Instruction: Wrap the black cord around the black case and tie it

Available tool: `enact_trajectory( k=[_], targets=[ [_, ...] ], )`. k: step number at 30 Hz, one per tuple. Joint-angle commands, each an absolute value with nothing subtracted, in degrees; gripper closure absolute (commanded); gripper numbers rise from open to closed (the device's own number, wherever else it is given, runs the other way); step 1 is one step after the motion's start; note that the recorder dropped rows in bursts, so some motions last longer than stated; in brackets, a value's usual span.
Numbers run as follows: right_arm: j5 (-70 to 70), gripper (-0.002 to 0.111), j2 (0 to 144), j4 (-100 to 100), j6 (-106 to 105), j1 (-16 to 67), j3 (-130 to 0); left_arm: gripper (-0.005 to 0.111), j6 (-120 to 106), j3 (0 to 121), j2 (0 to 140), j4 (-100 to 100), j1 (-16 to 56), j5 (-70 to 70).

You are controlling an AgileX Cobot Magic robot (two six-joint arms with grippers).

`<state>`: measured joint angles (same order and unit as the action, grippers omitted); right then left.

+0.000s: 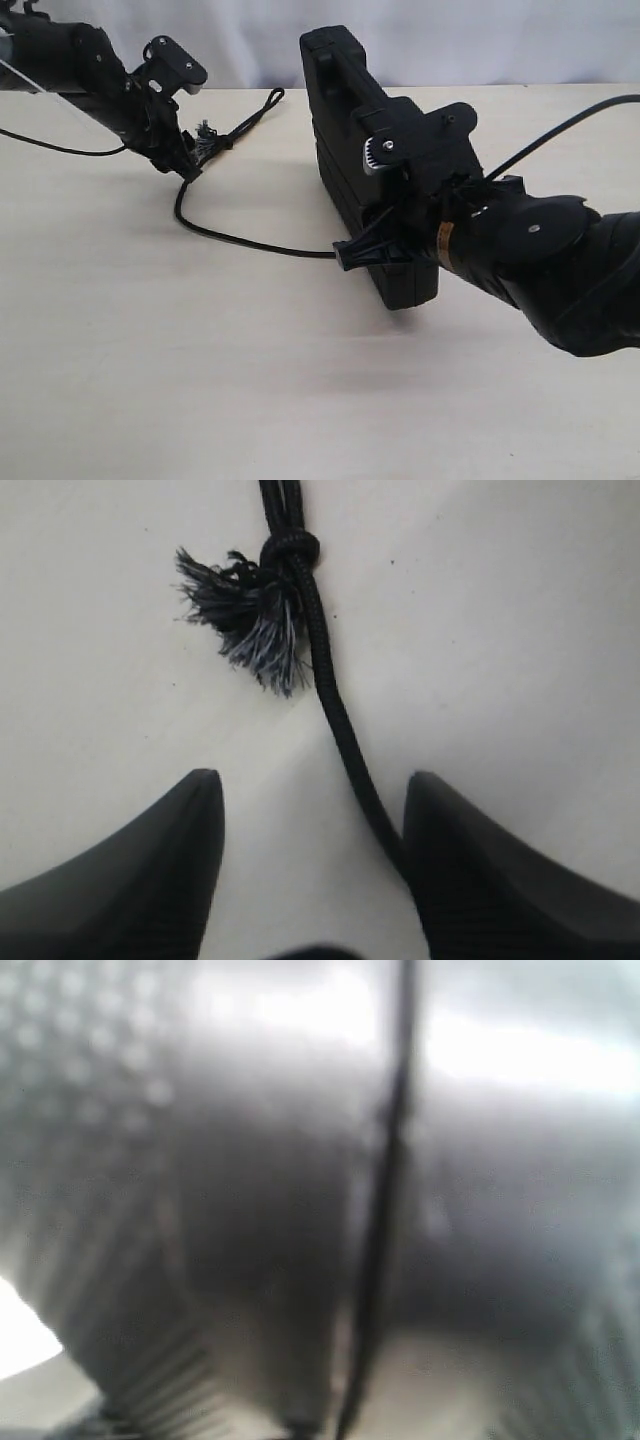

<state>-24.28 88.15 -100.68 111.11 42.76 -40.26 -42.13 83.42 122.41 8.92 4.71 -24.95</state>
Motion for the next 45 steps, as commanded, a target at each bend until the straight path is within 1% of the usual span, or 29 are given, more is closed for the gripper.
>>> enact_trajectory(
  k=[1,4,7,9,10,12,14,16,18,19,20,22,26,28,29,30,31,32,33,36,38,42,45],
  targets=[
    [-22.67,0.104,88.08,-99.95,110.11,42.79,-40.20,0.054,-42.64,88.21,125.66,9.96,6.33,-25.49],
    [-22.58,0.104,88.08,-99.95,110.11,42.79,-40.20,0.054,-40.37,96.44,130.85,11.65,6.46,-31.35],
    [-22.58,0.104,88.08,-99.95,110.11,42.79,-40.20,0.054,-38.74,102.87,136.31,11.65,6.60,-30.79],
    [-22.58,0.104,88.08,-99.95,110.11,42.79,-40.20,0.055,-39.19,104.80,139.00,13.08,6.73,-30.51],
    [-22.58,0.104,88.08,-99.95,110.11,42.79,-40.20,0.062,-39.32,104.80,139.48,12.86,6.73,-30.91],
    [-22.69,0.104,88.08,-99.95,110.32,42.79,-40.20,0.107,-39.60,104.80,139.11,12.71,6.73,-33.19],
    [-23.27,0.104,88.17,-99.95,110.61,42.79,-39.94,0.107,-40.01,104.80,137.14,12.94,6.62,-37.44],
    [-28.30,0.104,88.17,-99.95,111.84,42.79,-37.32,0.107,-46.11,99.28,130.22,16.40,5.71,-38.81],
    [-30.08,0.104,88.17,-99.95,111.60,42.68,-35.59,0.107,-65.77,84.57,119.80,34.24,5.71,-30.30],
    [-30.08,0.104,88.17,-99.95,111.60,42.68,-35.32,0.107,-79.04,76.10,114.07,44.27,5.71,-27.41],
    [-30.08,0.104,88.17,-99.95,111.91,42.68,-35.32,0.107,-87.48,70.55,110.27,49.36,5.71,-27.30],
    [-30.08,0.104,88.17,-99.95,112.22,42.68,-34.72,0.107,-93.30,63.82,105.35,55.22,5.71,-26.17],
    [-32.71,0.104,88.17,-99.95,112.68,42.68,-33.11,0.107,-94.84,62.35,96.79,55.63,5.71,-29.57],
    [-34.07,0.104,88.17,-99.95,113.23,42.68,-33.11,0.107,-96.31,61.63,95.40,56.49,6.16,-37.54],
    [-34.51,0.104,88.17,-99.95,113.35,42.68,-33.11,0.107,-96.71,60.11,95.17,56.45,6.74,-35.57],
    [-34.50,0.104,88.17,-99.95,113.35,42.68,-33.00,0.107,-99.85,56.98,94.27,60.70,6.74,-30.99],
    [-34.62,0.104,88.17,-99.95,113.35,42.68,-32.98,0.107,-106.32,54.75,93.28,68.13,6.74,-29.70],
    [-35.16,0.104,88.17,-99.95,113.77,42.68,-32.64,0.107,-121.12,51.03,90.74,82.02,6.74,-32.98],
    [-35.59,0.104,88.17,-99.95,113.77,42.68,-31.89,0.107,-122.79,49.14,88.72,84.59,6.74,-33.56],
    [-38.66,0.104,88.17,-99.95,114.79,42.68,-29.91,0.107,-122.79,46.81,85.83,81.99,6.74,-34.50],
    [-38.66,0.104,88.17,-99.95,115.72,42.68,-29.92,0.107,-122.79,46.81,85.82,80.68,6.74,-37.70],
    [-35.61,0.104,88.17,-99.95,116.98,42.68,-29.92,0.107,-122.79,48.47,85.82,78.55,7.37,-36.25],
    [-35.61,0.104,88.17,-99.95,116.98,42.68,-29.92,0.107,-122.79,49.43,86.67,73.68,15.78,-23.70]
  ],
)
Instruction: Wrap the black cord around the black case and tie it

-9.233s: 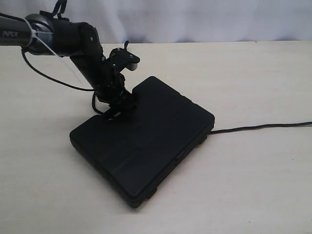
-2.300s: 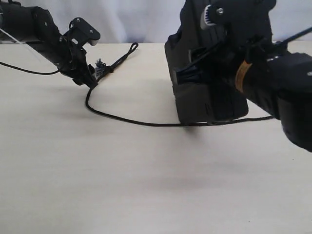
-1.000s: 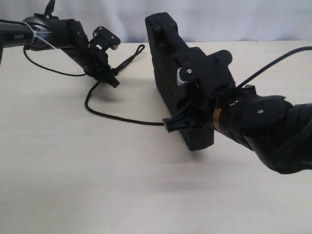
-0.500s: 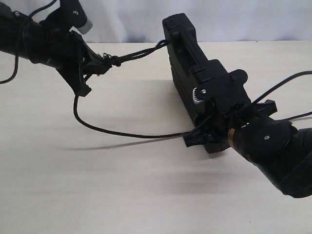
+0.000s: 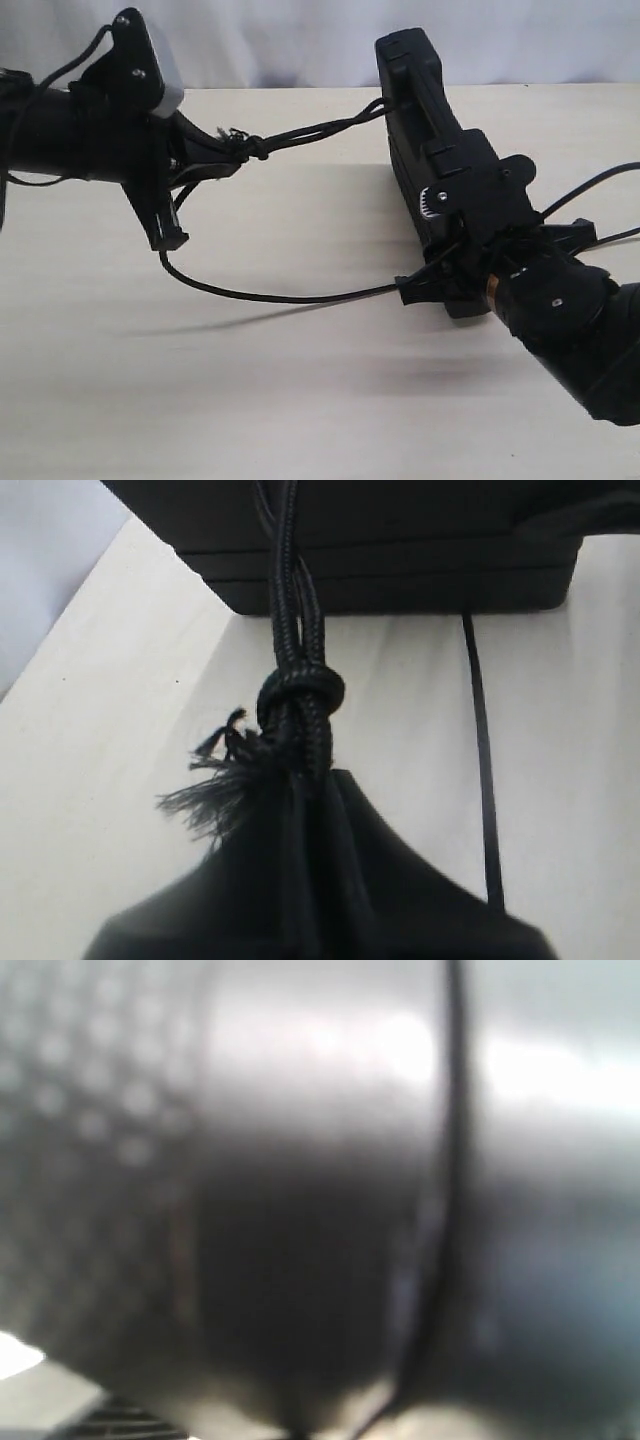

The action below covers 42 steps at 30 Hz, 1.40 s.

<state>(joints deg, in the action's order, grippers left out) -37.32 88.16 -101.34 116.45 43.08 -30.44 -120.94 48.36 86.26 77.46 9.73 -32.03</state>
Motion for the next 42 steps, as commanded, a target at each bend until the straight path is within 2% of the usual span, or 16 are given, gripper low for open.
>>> enact_trajectory(
  k=[1,5,12,18,19,20,22,23,24,25,29,35,42],
  targets=[
    [-35.61,0.104,88.17,-99.95,116.98,42.68,-29.92,0.107,-122.79,49.87,86.67,72.74,17.74,-20.47],
    [-35.50,0.104,88.17,-99.95,116.96,42.68,-29.92,0.107,-122.79,54.62,89.03,70.55,22.06,-18.26],
    [-25.94,0.104,88.17,-99.95,111.73,42.80,-29.92,0.107,-122.79,64.35,101.09,74.75,22.06,-23.47],
    [-23.43,0.104,88.17,-99.95,108.48,42.80,-29.92,0.107,-122.79,72.60,109.76,83.78,22.06,-25.01],
    [-23.15,0.100,88.17,-99.95,107.77,42.80,-29.92,0.107,-122.79,72.78,110.45,84.31,22.06,-25.01],
    [-23.15,0.091,88.17,-99.95,108.01,42.80,-29.92,0.107,-122.79,72.78,110.44,84.57,22.06,-25.01],
    [-23.15,0.051,88.17,-99.95,108.72,42.80,-29.92,0.107,-122.79,72.78,110.44,84.69,22.06,-25.23],
    [-23.15,0.036,88.17,-99.10,108.86,42.80,-29.92,0.107,-122.79,72.78,110.44,84.68,22.06,-25.10],
    [-20.69,0.024,87.42,-98.06,108.02,42.80,-29.92,0.107,-122.79,72.78,110.44,84.68,22.06,-24.99],
    [-17.67,0.020,85.99,-97.97,106.63,42.80,-29.92,0.107,-122.79,72.78,110.44,84.68,22.06,-24.99],
    [-14.95,0.020,75.01,-88.90,98.20,42.80,-29.42,0.107,-122.79,72.78,110.44,84.68,22.06,-24.99],
    [-15.10,0.020,66.03,-74.67,84.13,42.80,-29.19,0.107,-122.79,72.78,110.44,84.68,22.06,-24.91],
    [-24.45,0.020,59.13,-72.89,83.71,40.91,-31.55,0.107,-122.79,72.78,110.44,84.93,22.06,-24.97]
  ],
)
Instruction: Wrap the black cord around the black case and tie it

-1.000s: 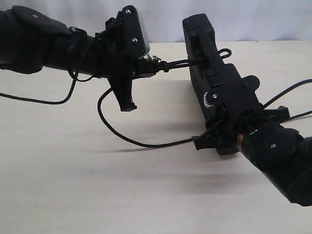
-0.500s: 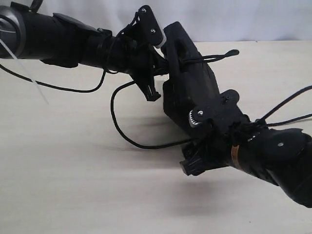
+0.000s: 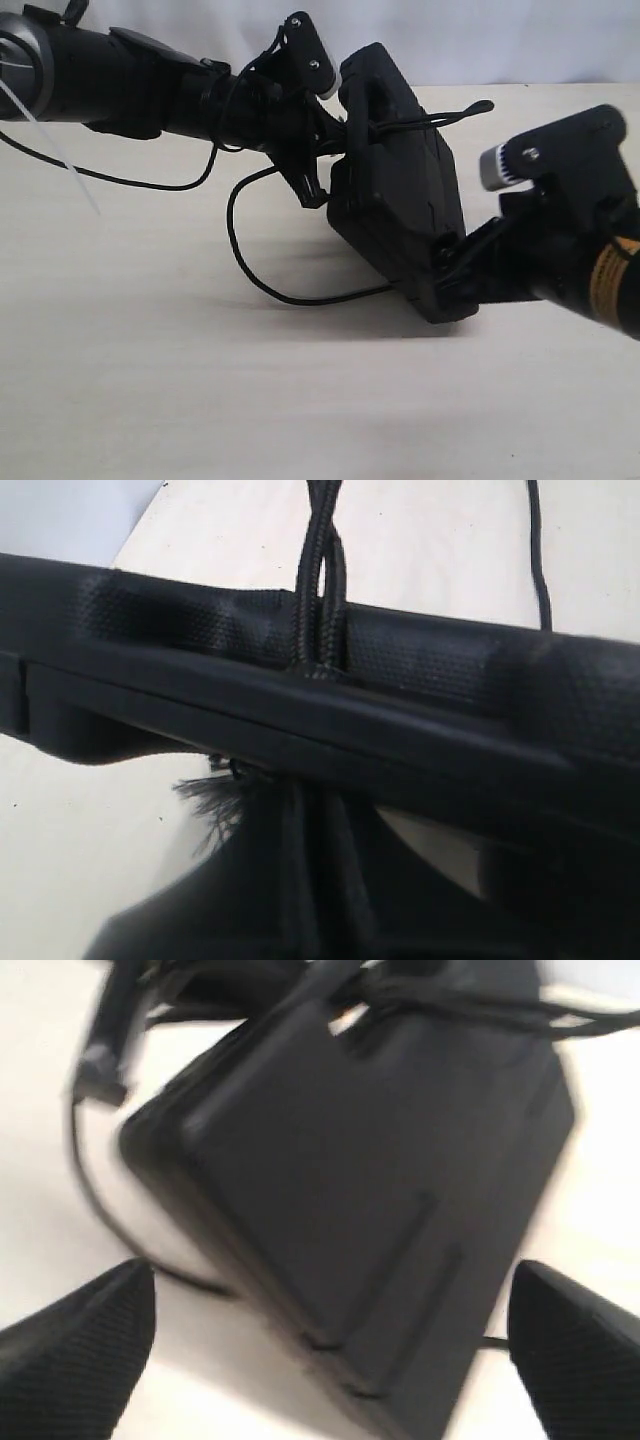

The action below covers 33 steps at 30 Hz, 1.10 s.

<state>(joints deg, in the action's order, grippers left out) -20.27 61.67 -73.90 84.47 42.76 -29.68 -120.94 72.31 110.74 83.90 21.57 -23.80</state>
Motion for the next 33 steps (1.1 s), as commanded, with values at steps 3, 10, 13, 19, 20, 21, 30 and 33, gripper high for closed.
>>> enact_trajectory(
  k=[3,10,13,19,20,21,30,33],
  targets=[
    [-17.50,0.021,59.30,-72.89,83.56,36.02,-34.00,0.107,-122.79,72.78,110.44,84.93,22.06,-24.97],
    [-2.29,0.033,67.09,-69.21,83.56,19.84,-40.53,0.107,-122.79,72.78,110.44,84.93,22.06,-24.97],
    [5.23,0.033,72.52,-69.21,84.18,14.46,-42.76,0.107,-122.79,72.78,110.44,84.81,22.06,-24.97],
    [37.70,0.033,83.03,-91.82,109.37,1.89,-52.47,0.107,-122.79,72.78,110.44,84.81,22.06,-24.97],
    [42.10,0.033,84.97,-96.89,113.59,0.44,-55.09,0.107,-122.79,72.78,110.44,84.81,22.06,-24.97],
    [46.03,0.033,86.72,-99.95,118.33,-0.94,-58.39,0.107,-122.79,72.78,110.44,84.81,22.06,-24.97],
    [38.73,0.033,91.96,-99.95,120.83,-4.66,-64.61,0.107,-122.79,72.78,110.44,84.70,22.06,-24.97],
    [33.53,0.033,91.96,-99.95,119.43,-4.79,-64.15,0.107,-122.79,72.78,110.44,84.70,22.06,-24.97]
  ],
)
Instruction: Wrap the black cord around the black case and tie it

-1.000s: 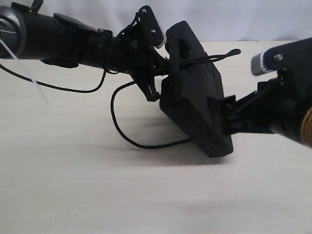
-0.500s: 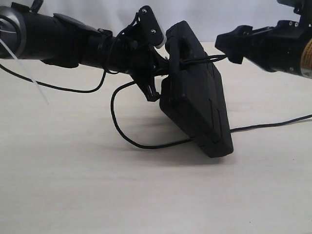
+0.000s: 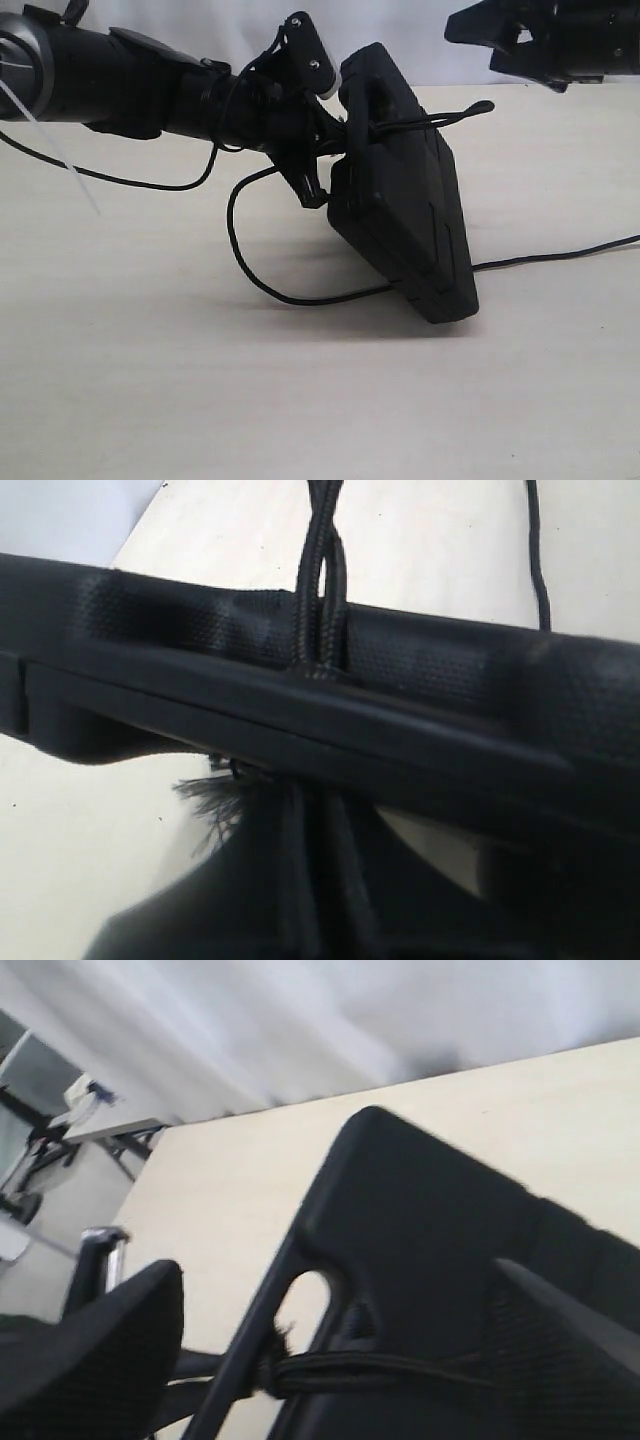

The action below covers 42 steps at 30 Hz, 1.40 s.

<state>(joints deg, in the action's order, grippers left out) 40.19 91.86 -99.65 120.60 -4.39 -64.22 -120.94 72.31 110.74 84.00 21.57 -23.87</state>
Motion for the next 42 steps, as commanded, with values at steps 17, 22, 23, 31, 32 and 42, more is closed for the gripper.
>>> enact_trajectory(
  k=[17,22,23,31,32,42],
  targets=[
    [-5.11,0.039,88.41,-99.95,107.01,-4.79,-63.24,0.107,-122.79,72.78,110.44,84.58,22.06,-24.97],
    [-23.13,0.039,88.04,-99.95,95.69,-4.79,-63.24,0.107,-122.79,72.78,110.44,84.58,22.06,-25.09],
    [-27.85,0.041,88.41,-97.77,88.07,-4.79,-63.24,0.107,-122.79,72.78,110.44,84.58,22.06,-25.09],
    [-49.15,0.064,99.26,-11.44,1.94,-7.27,-77.98,0.107,-122.79,72.78,110.44,84.58,22.06,-25.35],
    [-49.03,0.064,99.62,-1.95,-4.94,-7.27,-78.74,0.107,-122.79,72.78,110.44,84.58,22.06,-25.35],
    [-41.86,0.041,101.67,33.77,-18.77,0.52,-79.27,0.107,-122.79,72.78,110.44,84.69,22.06,-26.51]
  ],
)
